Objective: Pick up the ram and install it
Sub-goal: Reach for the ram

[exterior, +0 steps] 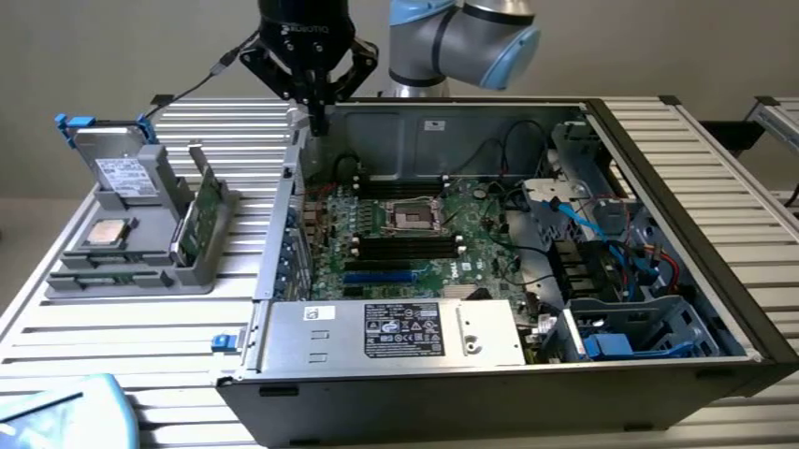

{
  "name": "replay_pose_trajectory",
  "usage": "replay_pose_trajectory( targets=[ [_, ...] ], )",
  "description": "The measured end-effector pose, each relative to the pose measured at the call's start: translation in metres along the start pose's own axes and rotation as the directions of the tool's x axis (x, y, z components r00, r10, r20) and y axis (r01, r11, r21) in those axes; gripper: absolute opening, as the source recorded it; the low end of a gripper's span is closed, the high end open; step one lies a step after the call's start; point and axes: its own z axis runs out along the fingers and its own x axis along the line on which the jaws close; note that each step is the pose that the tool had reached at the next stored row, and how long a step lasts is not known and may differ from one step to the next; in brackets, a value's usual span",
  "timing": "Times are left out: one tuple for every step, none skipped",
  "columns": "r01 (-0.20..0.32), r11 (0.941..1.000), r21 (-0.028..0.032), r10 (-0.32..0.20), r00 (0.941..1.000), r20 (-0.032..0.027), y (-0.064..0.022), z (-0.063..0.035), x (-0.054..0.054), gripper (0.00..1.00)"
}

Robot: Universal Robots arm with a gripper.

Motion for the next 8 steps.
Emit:
replay_pose_trajectory(
  targets=[
    [0.000, 1.0000, 0.0003, 0.000, 1.0000, -0.0042, -0.0003, 0.0001, 0.004, 0.11],
    [0.000, 1.0000, 0.0006, 0.000, 1.0000, -0.0080, -0.0007, 0.0003, 0.009, 0.11],
    [-0.001, 1.0000, 0.0008, 0.001, 0.9999, -0.0120, -0.0010, 0.0005, 0.014, 0.11],
    [-0.001, 1.0000, 0.0010, 0.001, 0.9999, -0.0149, -0.0013, 0.0007, 0.018, 0.11],
    [-0.001, 1.0000, 0.0012, 0.001, 0.9999, -0.0165, -0.0017, 0.0010, 0.023, 0.11],
    [-0.001, 1.0000, 0.0012, 0.001, 0.9999, -0.0165, -0.0020, 0.0014, 0.027, 0.11],
    [-0.001, 1.0000, 0.0012, 0.001, 0.9999, -0.0166, -0.0024, 0.0017, 0.032, 0.11],
    [-0.001, 1.0000, 0.0012, 0.001, 0.9999, -0.0166, -0.0027, 0.0020, 0.036, 0.11]
  ],
)
